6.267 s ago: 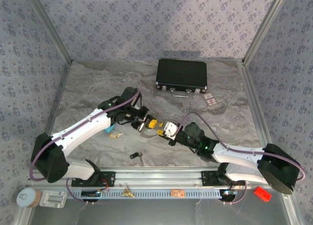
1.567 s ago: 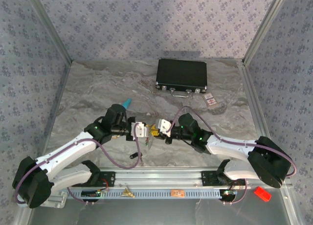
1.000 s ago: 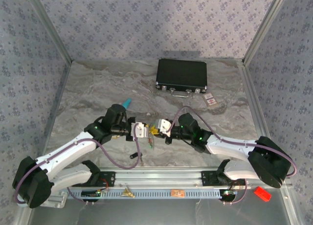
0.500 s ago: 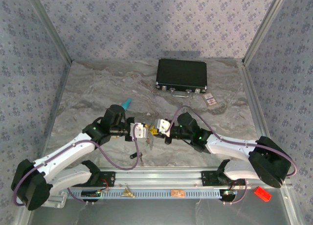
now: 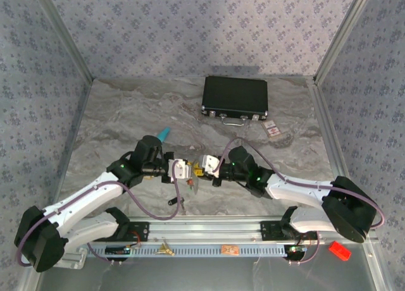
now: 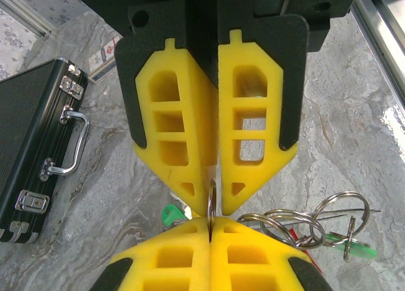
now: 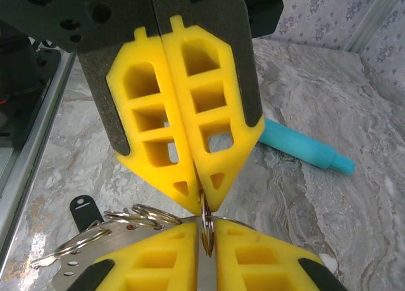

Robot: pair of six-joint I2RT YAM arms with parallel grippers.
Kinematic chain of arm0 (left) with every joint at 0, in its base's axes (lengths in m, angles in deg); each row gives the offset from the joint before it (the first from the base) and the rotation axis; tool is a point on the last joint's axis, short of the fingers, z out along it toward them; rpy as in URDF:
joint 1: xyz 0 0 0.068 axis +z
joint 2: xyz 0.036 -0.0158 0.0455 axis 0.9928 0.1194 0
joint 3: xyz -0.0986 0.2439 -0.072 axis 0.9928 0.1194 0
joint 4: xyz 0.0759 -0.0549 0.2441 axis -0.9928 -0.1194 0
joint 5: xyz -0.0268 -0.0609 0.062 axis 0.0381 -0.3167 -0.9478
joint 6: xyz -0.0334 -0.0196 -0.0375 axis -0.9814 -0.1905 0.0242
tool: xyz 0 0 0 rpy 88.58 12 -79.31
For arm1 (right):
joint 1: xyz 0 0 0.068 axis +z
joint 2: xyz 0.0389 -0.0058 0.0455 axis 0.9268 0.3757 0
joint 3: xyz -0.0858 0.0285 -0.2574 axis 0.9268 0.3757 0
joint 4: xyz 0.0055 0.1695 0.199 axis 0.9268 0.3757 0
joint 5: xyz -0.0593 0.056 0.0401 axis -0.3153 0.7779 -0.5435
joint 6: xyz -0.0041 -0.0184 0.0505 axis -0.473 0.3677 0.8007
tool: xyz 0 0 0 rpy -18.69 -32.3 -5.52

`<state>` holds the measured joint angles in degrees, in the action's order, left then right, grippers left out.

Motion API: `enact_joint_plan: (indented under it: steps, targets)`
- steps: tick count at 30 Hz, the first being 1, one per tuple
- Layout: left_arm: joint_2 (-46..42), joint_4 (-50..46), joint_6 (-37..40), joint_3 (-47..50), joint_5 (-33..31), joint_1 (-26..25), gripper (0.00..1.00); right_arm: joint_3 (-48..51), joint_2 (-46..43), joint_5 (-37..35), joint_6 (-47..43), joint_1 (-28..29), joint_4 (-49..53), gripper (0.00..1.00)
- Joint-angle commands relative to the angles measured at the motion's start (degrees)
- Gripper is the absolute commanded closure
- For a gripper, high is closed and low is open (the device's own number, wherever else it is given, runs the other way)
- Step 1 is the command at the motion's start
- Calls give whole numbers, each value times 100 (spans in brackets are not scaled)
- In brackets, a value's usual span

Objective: Put the keys on the keyring

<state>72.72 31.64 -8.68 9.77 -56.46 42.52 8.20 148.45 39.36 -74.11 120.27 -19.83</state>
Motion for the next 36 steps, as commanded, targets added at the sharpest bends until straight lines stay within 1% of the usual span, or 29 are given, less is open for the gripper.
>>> enact_joint_plan:
  steps: [1, 4, 10, 12, 14, 15, 16, 17, 18, 20, 22, 25, 28, 30, 33, 34, 36]
  targets:
    - [-44, 39, -32, -17, 218, 21, 100, -198, 17, 69, -3, 57, -171, 84]
    - [-29, 62, -61, -10, 267, 44, 100, -197, 36, 74, -5, 57, -202, 85]
    - [-43, 162, -175, -5, 411, 89, 100, -226, 134, -2, -9, 64, -217, 93]
    - [-58, 164, -211, -9, 447, 108, 100, -216, 157, -60, -19, 51, -217, 99]
    - [-76, 156, -234, 0, 456, 118, 100, -220, 145, -67, -17, 30, -216, 100]
    - [-96, 149, -257, 6, 406, 123, 95, -223, 123, -66, -23, 18, -191, 100]
    - [-130, 148, -282, 13, 338, 118, 84, -234, 107, -84, -38, 13, -152, 100]
    - [-192, 160, -342, 38, 228, 118, 70, -240, 81, -100, -48, -2, -89, 100]
    - [-284, 173, -425, 81, 82, 121, 61, -250, 53, -127, -42, -13, -19, 100]
    - [-558, 158, -623, 164, -227, 120, 52, -282, 13, -196, -52, -30, 150, 100]
    - [-896, 76, -934, 232, -568, 130, 50, -315, -22, -260, -46, -39, 350, 100]
    - [-1447, -29, -1760, 272, -1195, 133, 47, -413, -60, -308, -28, -54, 611, 100]
    - [-1917, -62, -3054, 259, -2007, 121, 48, -475, -101, -286, 15, -88, 777, 100]
    - [-2110, -211, -4142, 180, -2615, 119, 48, -569, -115, -280, 97, -118, 988, 100]
    - [-2190, -766, -5499, -40, -3137, 119, 53, -724, -124, -206, 211, -190, 1288, 100]
    - [-2182, -925, -5852, -96, -3240, 123, 54, -737, -133, -166, 232, -212, 1346, 100]
    - [-2102, -1375, -6837, -217, -3424, 121, 56, -766, -166, -132, 228, -238, 1405, 100]
